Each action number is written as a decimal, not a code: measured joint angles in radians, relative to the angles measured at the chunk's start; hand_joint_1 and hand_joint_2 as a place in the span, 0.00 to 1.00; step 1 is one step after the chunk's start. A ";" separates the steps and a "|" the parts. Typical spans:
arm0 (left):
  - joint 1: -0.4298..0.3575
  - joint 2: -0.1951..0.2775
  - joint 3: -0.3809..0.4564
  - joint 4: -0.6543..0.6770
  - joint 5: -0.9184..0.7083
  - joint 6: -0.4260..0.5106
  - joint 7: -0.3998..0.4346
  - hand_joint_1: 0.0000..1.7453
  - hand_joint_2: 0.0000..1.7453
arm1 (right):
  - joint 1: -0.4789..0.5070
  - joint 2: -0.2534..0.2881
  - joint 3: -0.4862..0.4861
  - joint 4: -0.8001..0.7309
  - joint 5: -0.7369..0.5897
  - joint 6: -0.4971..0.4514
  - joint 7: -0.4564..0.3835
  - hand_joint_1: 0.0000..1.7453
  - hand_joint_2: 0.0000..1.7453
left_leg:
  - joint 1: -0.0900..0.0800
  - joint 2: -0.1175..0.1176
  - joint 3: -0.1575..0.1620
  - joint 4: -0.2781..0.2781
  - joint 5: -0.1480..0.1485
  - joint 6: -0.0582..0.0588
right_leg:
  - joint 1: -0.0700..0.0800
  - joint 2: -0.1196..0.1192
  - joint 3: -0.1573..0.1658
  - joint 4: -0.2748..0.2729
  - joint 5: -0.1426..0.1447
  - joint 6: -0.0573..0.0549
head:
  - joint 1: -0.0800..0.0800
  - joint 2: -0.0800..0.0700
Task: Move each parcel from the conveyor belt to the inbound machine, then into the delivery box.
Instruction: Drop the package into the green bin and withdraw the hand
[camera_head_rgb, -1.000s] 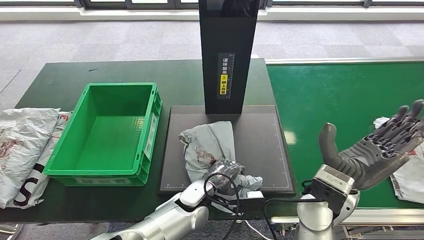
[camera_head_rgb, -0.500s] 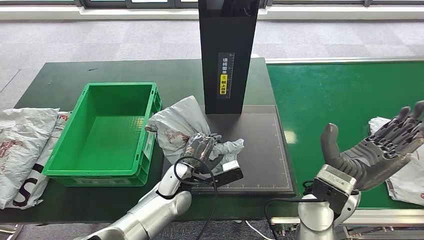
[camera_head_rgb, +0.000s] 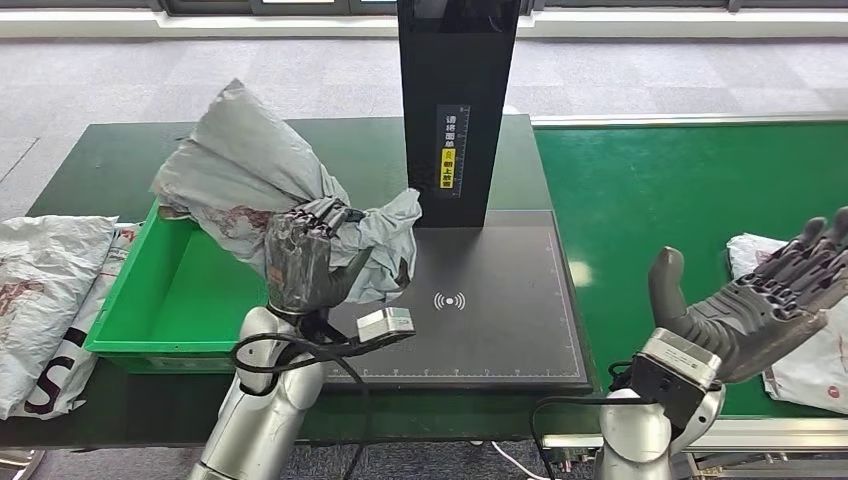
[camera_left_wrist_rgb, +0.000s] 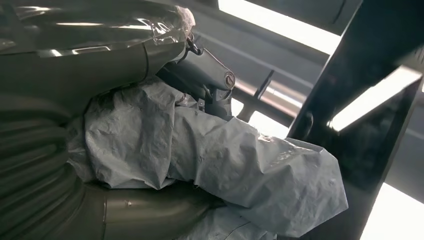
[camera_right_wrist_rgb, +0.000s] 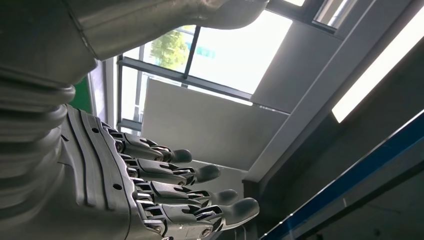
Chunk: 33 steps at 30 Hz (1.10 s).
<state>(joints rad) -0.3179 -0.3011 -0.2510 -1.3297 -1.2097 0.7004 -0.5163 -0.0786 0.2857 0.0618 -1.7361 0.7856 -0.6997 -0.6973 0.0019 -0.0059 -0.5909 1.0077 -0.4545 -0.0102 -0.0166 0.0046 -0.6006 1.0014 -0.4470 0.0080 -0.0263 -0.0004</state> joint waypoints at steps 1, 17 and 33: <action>0.005 -0.010 0.022 -0.020 0.001 0.000 -0.014 1.00 1.00 | 0.000 0.000 0.000 0.000 0.000 0.000 0.000 0.00 1.00 | 0.000 0.000 0.000 0.000 0.000 0.000 | 0.000 0.000 0.000 0.000 0.000 0.000 | 0.000 0.000; -0.075 -0.037 0.267 0.036 0.004 0.000 0.107 1.00 1.00 | -0.001 0.001 0.000 -0.001 -0.018 0.000 0.000 0.00 1.00 | 0.000 0.000 0.000 0.000 0.001 0.000 | 0.000 0.000 0.000 0.000 0.000 0.000 | 0.000 0.000; -0.123 -0.032 0.327 0.173 -0.016 0.000 0.122 1.00 1.00 | -0.001 0.001 0.000 -0.001 -0.016 0.000 0.000 0.00 1.00 | 0.000 -0.001 0.000 0.000 0.000 -0.001 | 0.000 0.000 0.000 0.000 0.000 0.000 | 0.000 0.000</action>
<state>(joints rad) -0.4410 -0.3332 0.0759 -1.1568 -1.2257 0.7002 -0.3944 -0.0795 0.2865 0.0618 -1.7372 0.7691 -0.6996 -0.6973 0.0022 -0.0067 -0.5911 1.0079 -0.4542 -0.0107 -0.0164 0.0043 -0.6005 1.0016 -0.4471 0.0077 -0.0263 -0.0004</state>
